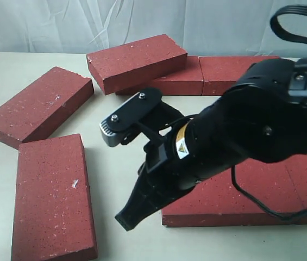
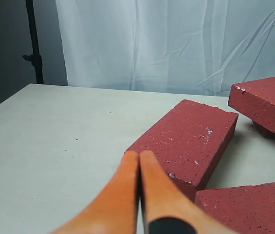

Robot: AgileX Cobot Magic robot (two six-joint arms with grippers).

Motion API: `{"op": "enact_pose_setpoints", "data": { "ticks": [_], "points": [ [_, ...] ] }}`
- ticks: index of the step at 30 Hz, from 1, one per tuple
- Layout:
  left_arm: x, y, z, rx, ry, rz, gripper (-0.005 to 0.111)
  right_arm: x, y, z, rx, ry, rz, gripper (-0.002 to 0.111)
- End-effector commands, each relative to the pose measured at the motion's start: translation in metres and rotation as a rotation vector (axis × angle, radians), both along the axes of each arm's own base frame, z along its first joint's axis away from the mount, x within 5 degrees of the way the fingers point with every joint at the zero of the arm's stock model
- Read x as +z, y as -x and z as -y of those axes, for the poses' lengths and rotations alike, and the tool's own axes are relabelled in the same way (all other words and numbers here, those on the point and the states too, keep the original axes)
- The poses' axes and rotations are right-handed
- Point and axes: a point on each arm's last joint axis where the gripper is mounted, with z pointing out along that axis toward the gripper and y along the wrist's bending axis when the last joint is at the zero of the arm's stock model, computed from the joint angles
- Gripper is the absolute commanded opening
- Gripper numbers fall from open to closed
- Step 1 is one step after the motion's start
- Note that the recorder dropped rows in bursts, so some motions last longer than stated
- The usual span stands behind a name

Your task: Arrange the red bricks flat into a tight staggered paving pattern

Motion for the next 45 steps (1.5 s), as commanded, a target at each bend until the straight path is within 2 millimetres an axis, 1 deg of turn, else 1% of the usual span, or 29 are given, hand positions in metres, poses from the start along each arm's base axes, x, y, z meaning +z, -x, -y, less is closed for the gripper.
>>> {"op": "enact_pose_setpoints", "data": {
  "ticks": [1, 6, 12, 17, 25, 31, 38, 40, 45],
  "points": [
    [0.0, 0.0, 0.0, 0.002, -0.005, 0.01, 0.0, -0.003, -0.009, -0.014, 0.01, 0.007, -0.001, -0.001],
    [0.0, 0.0, 0.0, 0.002, -0.005, 0.01, 0.0, -0.012, -0.021, -0.033, 0.006, 0.018, -0.019, -0.001],
    [0.0, 0.0, 0.0, 0.002, -0.005, 0.01, 0.0, -0.012, -0.034, -0.063, 0.052, -0.045, -0.046, -0.001],
    [0.0, 0.0, 0.0, 0.002, -0.005, 0.01, 0.0, -0.017, -0.046, -0.087, 0.083, -0.077, -0.058, -0.001],
    [0.0, 0.0, 0.0, 0.002, -0.005, 0.01, 0.0, -0.027, -0.065, -0.115, 0.083, -0.096, -0.047, -0.001],
    [0.0, 0.0, 0.0, 0.002, -0.005, 0.01, 0.0, -0.042, -0.075, -0.13, 0.08, -0.09, -0.054, -0.001],
    [0.0, 0.0, 0.0, 0.002, -0.005, 0.01, 0.0, -0.062, -0.08, -0.14, 0.042, -0.111, -0.099, -0.001],
    [0.0, 0.0, 0.0, 0.002, -0.005, 0.01, 0.0, -0.064, -0.079, -0.143, 0.011, -0.145, -0.136, -0.001],
    [0.0, 0.0, 0.0, 0.002, -0.005, 0.01, 0.0, -0.062, -0.076, -0.148, 0.03, -0.183, -0.13, -0.001]
  ]
}}
